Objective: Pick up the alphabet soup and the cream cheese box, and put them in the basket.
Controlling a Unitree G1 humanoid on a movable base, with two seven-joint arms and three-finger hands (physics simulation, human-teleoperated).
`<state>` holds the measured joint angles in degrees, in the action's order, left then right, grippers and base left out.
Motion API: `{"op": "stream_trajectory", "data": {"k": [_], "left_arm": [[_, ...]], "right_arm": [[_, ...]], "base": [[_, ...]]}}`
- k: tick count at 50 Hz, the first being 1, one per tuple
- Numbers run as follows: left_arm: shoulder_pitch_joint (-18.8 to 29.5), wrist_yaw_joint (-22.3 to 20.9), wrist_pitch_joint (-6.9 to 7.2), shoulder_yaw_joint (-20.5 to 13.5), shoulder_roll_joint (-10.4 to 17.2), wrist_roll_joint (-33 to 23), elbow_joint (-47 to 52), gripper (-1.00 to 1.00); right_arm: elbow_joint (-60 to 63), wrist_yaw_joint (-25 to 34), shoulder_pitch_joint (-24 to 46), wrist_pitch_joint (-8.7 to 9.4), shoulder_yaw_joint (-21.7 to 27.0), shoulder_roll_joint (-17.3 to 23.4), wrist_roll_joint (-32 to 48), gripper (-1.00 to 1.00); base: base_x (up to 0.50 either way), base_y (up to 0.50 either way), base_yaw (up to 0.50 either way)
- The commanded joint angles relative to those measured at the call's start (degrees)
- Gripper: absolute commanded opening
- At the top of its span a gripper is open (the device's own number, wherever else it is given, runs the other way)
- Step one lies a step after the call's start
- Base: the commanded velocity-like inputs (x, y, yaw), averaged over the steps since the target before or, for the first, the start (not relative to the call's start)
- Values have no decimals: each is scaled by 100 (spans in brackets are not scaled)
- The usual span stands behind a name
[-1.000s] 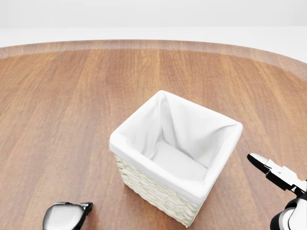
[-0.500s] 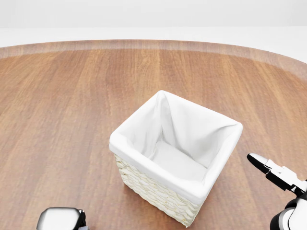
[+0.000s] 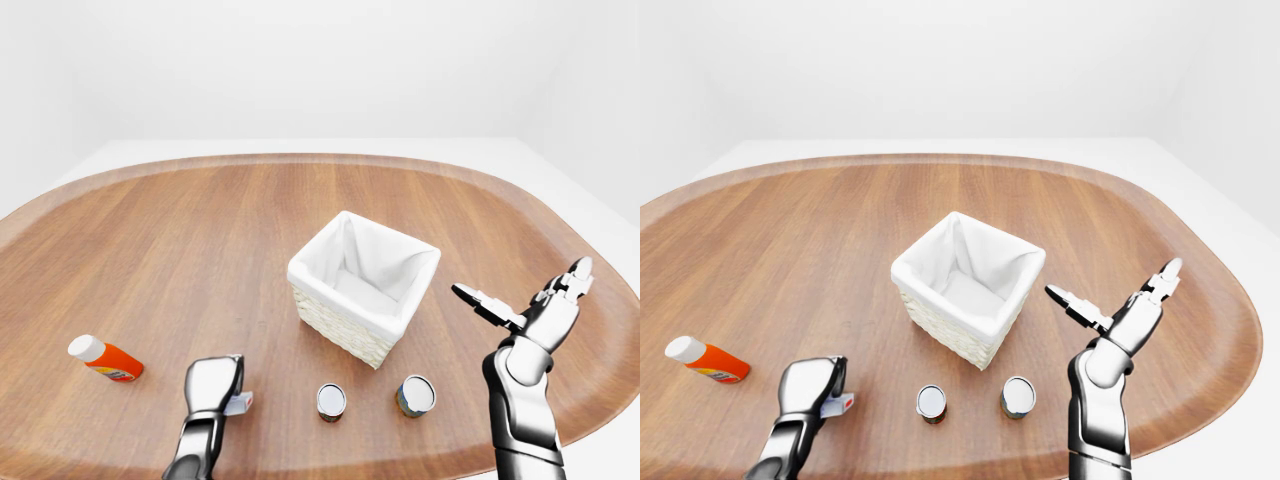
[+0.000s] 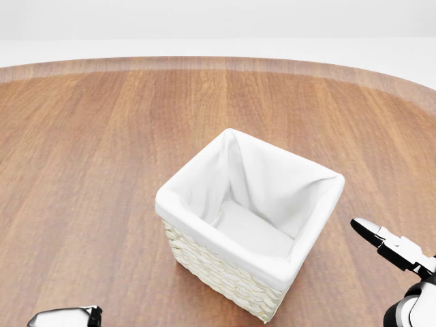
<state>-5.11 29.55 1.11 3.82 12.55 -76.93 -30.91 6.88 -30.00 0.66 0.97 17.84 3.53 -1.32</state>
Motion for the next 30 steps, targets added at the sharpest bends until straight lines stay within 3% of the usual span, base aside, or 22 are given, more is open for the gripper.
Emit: {"op": "stream_trajectory", "data": {"k": [1, 2, 3, 4, 5, 8, 13, 24, 30], "left_arm": [[-213, 45, -34, -304, -25, 258, 894, -100], [-221, 45, -83, -316, -13, 247, 950, -100], [-237, 45, 221, -407, -105, 187, 1111, -100], [-281, 2, 54, -385, -55, 236, 1202, -100], [-292, -51, 11, -390, -50, 231, 1240, -100], [-337, -142, 128, -432, -111, 161, 1404, -100], [-372, -267, 159, -479, -142, 161, 1614, -100], [-452, -316, 108, -539, -247, 237, 2006, -100], [-534, -739, 115, -608, -306, 191, 2682, -100]], "right_arm": [[2, 0, 4, 27, -2, 1, -2, 100], [0, 0, 6, 30, -3, 1, -2, 100], [3, 0, 10, 33, -4, 1, 3, 100], [9, 0, 9, 42, -4, 2, 1, 100], [-2, 0, 10, 32, -3, 3, -1, 100], [1, 0, 5, 30, -2, 4, -1, 100], [-63, 0, 25, -8, -7, 10, 2, 100], [-55, 0, 13, -18, -4, 11, -8, 100], [31, 0, 1, 50, -1, 2, -4, 100]], "base": [[0, 0, 0], [0, 0, 0], [0, 0, 0], [0, 0, 0], [0, 0, 0], [0, 0, 0], [0, 0, 0], [0, 0, 0], [0, 0, 0]]}}
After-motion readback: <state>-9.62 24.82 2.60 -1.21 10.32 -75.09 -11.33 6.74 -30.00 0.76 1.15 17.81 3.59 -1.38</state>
